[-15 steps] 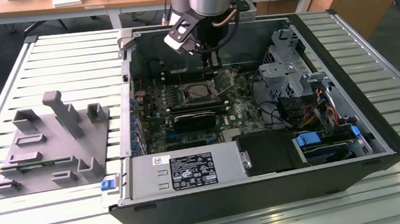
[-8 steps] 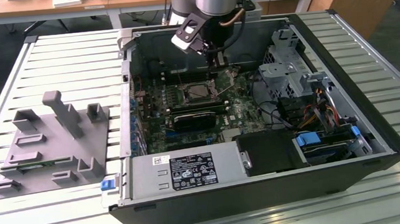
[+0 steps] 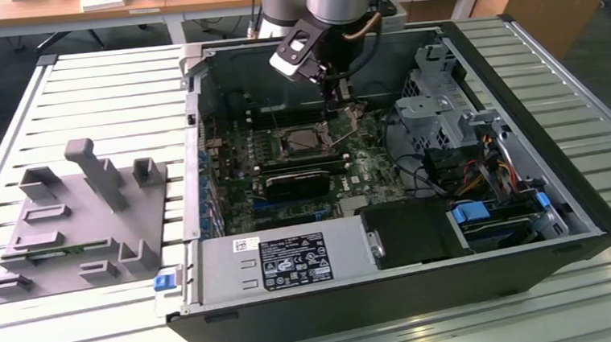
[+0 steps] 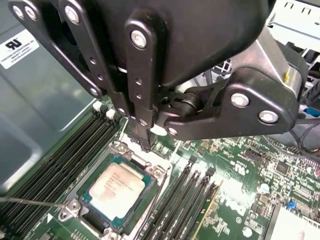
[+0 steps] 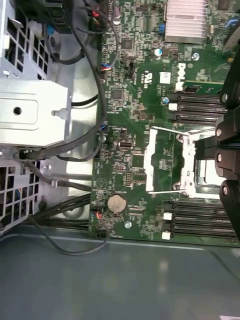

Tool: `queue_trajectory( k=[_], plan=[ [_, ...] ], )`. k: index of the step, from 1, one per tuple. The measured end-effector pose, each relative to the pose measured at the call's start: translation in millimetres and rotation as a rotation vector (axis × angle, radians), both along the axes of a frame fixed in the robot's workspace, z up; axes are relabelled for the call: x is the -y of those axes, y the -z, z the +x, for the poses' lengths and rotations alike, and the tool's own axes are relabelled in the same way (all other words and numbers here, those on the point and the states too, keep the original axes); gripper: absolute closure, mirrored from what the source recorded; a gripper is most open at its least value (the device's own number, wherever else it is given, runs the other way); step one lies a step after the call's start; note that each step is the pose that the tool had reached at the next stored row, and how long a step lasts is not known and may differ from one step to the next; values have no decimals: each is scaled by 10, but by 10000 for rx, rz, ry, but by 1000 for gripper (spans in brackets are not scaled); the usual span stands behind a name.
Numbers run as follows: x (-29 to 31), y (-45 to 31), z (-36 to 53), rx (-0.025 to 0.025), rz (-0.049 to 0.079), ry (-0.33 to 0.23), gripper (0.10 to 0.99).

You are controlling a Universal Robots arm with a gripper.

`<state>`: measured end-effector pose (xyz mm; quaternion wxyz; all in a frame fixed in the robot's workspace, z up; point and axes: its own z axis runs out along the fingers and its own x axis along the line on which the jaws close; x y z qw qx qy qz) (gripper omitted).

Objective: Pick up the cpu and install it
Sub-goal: 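Close the cpu cover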

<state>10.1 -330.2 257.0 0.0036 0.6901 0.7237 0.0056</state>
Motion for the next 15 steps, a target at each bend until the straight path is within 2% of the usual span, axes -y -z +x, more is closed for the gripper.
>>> queue_trajectory(
  k=[4, 10, 15],
  plan=[
    [-19, 18, 66, -9, -7, -16, 980],
    [-99, 41, 190, -21, -7, -16, 980],
    [-101, 46, 211, -24, -14, -14, 980]
  ],
)
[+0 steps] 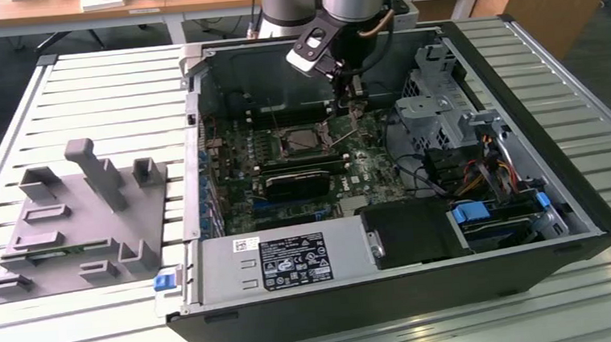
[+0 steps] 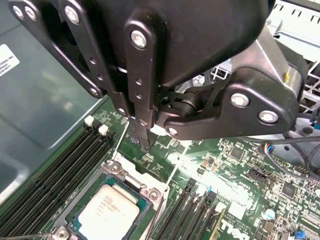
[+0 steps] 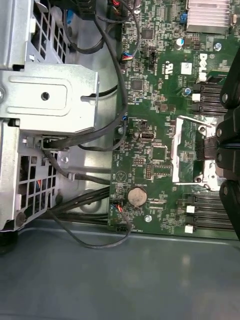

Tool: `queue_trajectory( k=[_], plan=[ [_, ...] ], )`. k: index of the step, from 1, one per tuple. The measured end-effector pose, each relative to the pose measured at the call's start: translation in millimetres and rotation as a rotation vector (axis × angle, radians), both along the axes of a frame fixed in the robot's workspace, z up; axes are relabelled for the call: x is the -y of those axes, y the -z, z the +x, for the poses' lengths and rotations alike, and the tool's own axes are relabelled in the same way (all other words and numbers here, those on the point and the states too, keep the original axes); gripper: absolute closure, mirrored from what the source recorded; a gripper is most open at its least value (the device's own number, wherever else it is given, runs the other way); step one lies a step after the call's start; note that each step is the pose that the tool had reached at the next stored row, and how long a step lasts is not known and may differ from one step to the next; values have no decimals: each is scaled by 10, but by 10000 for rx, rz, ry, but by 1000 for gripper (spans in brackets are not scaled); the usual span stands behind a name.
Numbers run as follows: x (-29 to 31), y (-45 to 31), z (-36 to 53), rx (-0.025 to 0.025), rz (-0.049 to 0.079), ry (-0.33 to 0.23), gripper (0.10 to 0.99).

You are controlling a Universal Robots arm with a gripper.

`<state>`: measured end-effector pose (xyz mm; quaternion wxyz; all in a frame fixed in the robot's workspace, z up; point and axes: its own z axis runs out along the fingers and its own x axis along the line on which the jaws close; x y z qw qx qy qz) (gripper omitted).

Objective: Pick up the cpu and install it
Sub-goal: 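Close the cpu cover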

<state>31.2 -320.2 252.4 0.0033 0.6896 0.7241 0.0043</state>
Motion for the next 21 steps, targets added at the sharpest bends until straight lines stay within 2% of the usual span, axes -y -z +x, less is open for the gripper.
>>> queue_trajectory(
  k=[15, 21],
  plan=[
    [0, 7, 107, 1, 2, -1, 980],
    [-5, 14, 192, 1, 1, -2, 980]
  ],
)
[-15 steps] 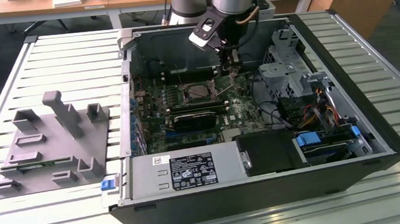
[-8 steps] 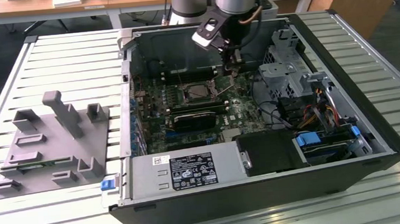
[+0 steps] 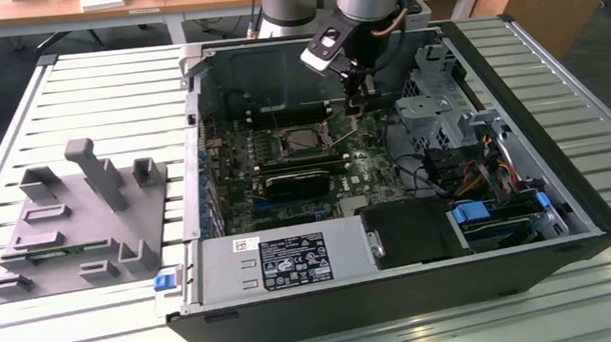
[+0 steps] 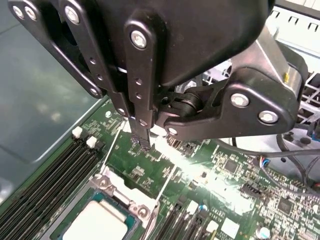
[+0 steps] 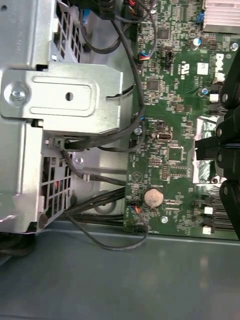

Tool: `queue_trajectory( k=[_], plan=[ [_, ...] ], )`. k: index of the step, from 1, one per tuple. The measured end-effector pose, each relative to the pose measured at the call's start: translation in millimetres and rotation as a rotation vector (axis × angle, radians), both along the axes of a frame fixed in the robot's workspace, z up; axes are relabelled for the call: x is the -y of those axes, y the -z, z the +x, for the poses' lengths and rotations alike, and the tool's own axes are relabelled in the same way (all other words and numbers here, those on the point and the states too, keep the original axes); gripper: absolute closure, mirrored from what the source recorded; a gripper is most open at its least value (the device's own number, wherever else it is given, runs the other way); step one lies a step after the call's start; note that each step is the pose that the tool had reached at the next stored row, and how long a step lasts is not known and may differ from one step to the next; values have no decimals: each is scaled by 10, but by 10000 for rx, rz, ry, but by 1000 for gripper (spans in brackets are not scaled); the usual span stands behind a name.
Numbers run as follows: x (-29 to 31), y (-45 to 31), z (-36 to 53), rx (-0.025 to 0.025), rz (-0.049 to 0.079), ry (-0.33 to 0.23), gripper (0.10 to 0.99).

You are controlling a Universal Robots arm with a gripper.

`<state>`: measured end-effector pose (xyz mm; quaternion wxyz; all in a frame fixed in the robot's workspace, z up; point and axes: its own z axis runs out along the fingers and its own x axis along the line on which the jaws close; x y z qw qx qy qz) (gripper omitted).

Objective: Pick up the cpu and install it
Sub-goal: 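Close the cpu cover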

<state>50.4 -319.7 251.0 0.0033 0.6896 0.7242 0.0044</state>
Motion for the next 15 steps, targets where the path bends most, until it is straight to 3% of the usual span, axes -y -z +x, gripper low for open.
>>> queue_trajectory(
  k=[15],
  plan=[
    [-27, 4, 103, 0, -12, 1, 980]
  ],
)
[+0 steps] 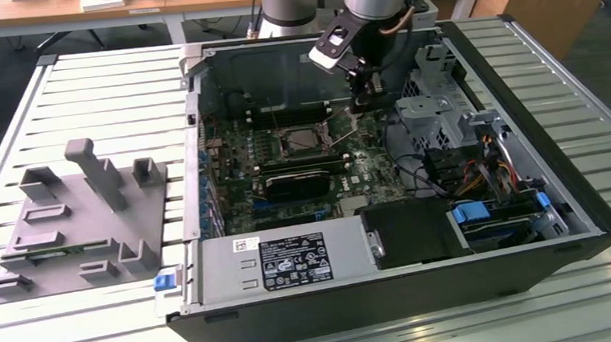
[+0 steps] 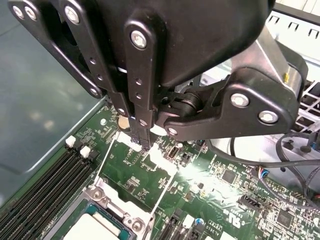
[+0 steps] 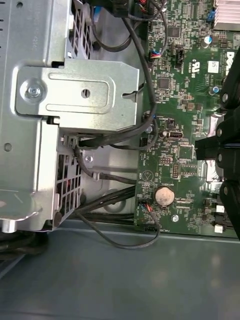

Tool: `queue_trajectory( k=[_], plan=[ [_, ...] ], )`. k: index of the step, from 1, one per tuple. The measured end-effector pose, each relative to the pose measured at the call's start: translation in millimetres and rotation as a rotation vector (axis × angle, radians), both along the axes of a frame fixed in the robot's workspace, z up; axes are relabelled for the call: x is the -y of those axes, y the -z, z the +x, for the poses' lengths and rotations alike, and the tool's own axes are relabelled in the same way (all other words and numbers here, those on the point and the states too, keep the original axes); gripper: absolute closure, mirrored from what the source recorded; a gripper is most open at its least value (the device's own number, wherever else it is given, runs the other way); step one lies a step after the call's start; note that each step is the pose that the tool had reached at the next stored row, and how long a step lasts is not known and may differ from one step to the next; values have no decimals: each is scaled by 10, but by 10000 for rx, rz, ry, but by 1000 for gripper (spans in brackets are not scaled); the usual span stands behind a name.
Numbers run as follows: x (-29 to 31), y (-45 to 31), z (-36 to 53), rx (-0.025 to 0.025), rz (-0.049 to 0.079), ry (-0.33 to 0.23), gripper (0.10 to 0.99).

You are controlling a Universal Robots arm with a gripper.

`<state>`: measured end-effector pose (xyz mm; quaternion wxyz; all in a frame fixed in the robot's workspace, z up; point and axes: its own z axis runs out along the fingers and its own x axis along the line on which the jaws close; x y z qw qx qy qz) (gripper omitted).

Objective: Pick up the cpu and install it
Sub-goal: 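Close the cpu cover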

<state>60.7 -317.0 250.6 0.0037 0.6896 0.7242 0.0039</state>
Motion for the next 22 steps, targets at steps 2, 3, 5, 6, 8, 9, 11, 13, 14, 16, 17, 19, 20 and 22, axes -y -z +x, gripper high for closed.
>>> queue_trajectory(
  k=[2, 3, 5, 6, 8, 9, 11, 13, 14, 16, 17, 19, 20, 22],
  plan=[
    [-3, 1, 21, 0, -1, 0, 980],
    [-5, 3, 33, 1, 0, 0, 980],
    [-7, 5, 52, 1, -1, 0, 980],
    [-8, 7, 62, 1, -2, 0, 980],
    [-10, 9, 82, 0, -4, -1, 980],
    [-13, 10, 105, -1, -3, -1, 980],
    [-14, 12, 118, -2, -4, -1, 980],
    [-14, 13, 126, -2, -5, 1, 980],
    [-13, 15, 131, -2, -4, 3, 980],
    [-13, 17, 140, -2, -5, 5, 980],
    [-13, 18, 144, -2, -6, 5, 980],
    [-13, 19, 150, -3, -9, 5, 980],
    [-13, 21, 153, -2, -9, 5, 980],
    [-14, 26, 164, -2, -8, 5, 980]
  ],
)
